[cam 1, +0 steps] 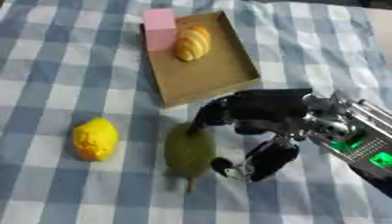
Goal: Pick up objects on the table and place them in the box.
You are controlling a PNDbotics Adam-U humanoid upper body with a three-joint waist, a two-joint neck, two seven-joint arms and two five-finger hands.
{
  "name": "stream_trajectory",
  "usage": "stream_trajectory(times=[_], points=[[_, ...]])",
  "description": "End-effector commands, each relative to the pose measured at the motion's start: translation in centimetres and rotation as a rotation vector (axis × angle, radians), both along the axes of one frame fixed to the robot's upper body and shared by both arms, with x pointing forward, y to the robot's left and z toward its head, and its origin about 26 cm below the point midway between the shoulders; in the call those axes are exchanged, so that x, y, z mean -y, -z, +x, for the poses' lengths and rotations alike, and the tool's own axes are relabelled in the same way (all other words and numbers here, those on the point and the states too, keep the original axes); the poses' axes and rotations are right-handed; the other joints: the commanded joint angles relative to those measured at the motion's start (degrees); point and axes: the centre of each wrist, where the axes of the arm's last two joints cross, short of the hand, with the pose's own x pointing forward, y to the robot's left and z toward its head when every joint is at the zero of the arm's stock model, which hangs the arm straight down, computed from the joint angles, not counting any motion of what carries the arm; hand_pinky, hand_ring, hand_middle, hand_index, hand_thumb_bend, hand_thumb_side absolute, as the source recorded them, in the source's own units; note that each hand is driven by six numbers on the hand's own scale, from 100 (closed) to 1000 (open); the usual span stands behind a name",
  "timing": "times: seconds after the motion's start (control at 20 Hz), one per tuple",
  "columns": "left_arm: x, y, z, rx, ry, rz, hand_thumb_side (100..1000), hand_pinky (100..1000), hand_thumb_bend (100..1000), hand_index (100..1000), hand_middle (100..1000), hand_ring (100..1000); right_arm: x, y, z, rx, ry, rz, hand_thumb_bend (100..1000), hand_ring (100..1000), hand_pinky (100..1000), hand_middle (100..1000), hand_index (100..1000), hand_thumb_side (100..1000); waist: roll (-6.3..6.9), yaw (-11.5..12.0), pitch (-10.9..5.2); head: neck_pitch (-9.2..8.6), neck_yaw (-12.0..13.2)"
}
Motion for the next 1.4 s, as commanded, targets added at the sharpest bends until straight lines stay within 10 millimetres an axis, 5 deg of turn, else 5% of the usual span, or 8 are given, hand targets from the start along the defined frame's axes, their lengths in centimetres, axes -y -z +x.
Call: stream_trajectory(times=[0.05,0.25,0.45,0.85,1.0,1.05,1.4], points=[[0.1,-0.9,-0.2,0.033,0.011,0.012,744,804,430,868,787,834,-0.5,-0.7,-0.5,0.068,0.003,-0.033,218,883,812,772,890,309,0.25,0.1,-0.95,0.11,0.0],[0.1,-0.9,-0.2,0.035,0.015,0.006,744,803,432,867,787,834,-1.2,-0.5,-0.5,0.147,0.028,-0.079,237,796,749,684,868,282,0.21,0.3,-0.91,0.08,0.0],[0.1,-0.9,-0.2,0.036,0.019,-0.002,744,802,431,865,785,833,-1.8,0.3,0.5,0.223,0.048,-0.096,312,612,570,545,790,287,0.20,0.3,-0.86,-0.14,-0.1],[0.3,-1.0,-0.1,0.038,0.033,-0.013,746,798,432,860,773,831,-2.6,2.2,2.5,0.281,0.033,-0.074,329,446,380,504,630,259,0.25,0.4,-0.59,-0.48,-0.4],[0.3,-1.0,-0.1,0.038,0.038,-0.016,747,797,429,857,768,830,-2.8,2.9,3.3,0.278,0.030,-0.059,230,424,354,499,599,242,0.29,0.5,-0.53,-0.51,-0.6],[0.3,-1.0,-0.1,0.038,0.038,-0.017,747,797,428,856,766,830,-2.8,3.0,3.4,0.276,0.029,-0.043,115,425,354,493,580,223,0.31,0.5,-0.52,-0.52,-0.6],[0.1,-0.9,-0.2,0.033,0.028,-0.021,747,795,428,852,757,830,-1.6,-0.4,1.1,0.289,0.025,0.233,100,409,332,460,536,139,0.38,0.0,-0.86,-0.54,-0.3]])
